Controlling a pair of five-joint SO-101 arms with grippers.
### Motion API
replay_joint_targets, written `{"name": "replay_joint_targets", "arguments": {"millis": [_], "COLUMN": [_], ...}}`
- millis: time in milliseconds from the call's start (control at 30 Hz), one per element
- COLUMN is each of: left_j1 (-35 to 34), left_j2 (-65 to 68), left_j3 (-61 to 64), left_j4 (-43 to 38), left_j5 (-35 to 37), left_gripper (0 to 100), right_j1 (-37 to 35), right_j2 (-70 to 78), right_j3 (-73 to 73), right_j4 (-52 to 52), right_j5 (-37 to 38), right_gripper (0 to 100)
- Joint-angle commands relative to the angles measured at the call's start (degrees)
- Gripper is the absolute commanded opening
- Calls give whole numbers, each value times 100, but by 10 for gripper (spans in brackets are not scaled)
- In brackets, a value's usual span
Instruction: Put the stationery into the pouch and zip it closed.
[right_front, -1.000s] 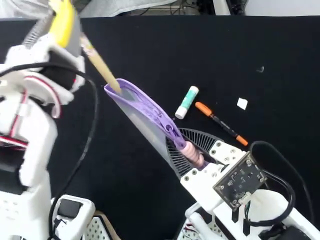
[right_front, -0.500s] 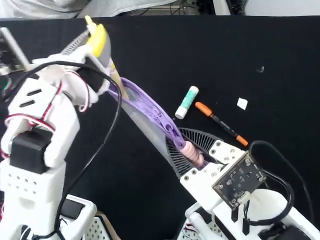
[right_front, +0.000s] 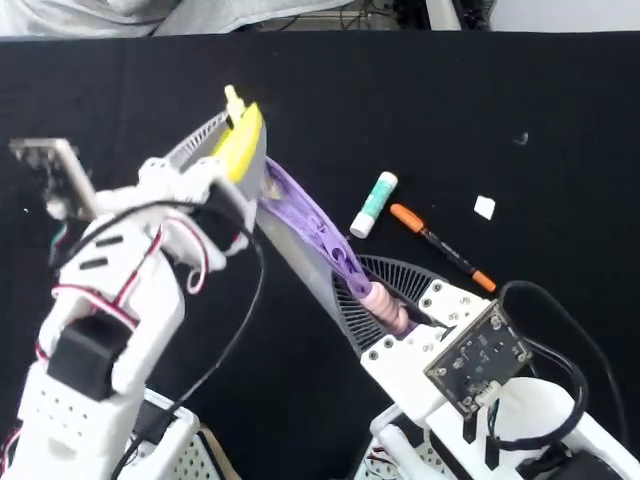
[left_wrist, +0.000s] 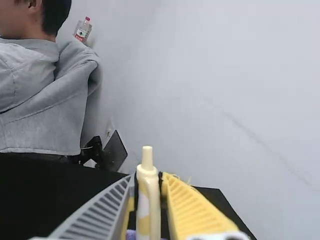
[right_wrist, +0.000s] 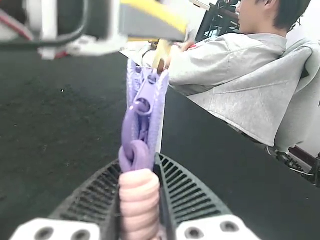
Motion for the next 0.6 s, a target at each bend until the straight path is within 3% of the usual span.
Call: {"name": "replay_joint_targets", "arguments": {"millis": [0, 167, 400, 567], "left_j1": [110, 110, 48, -664], "left_j2": [-554, -967, -501, 229], "left_j3": [453, 497, -171, -998], "left_j4": [-211, -246, -211, -193], "left_j5": [114, 264, 255, 273], "left_gripper": [170, 188, 191, 188], "right_j1": [-53, -53, -53, 0], "right_j2": [57, 57, 57, 57], "right_j3": [-31, -31, -31, -48], "right_j4": [-193, -193, -193, -193], "right_j5": [35, 44, 44, 44], "right_gripper": [11, 11, 11, 11]}}
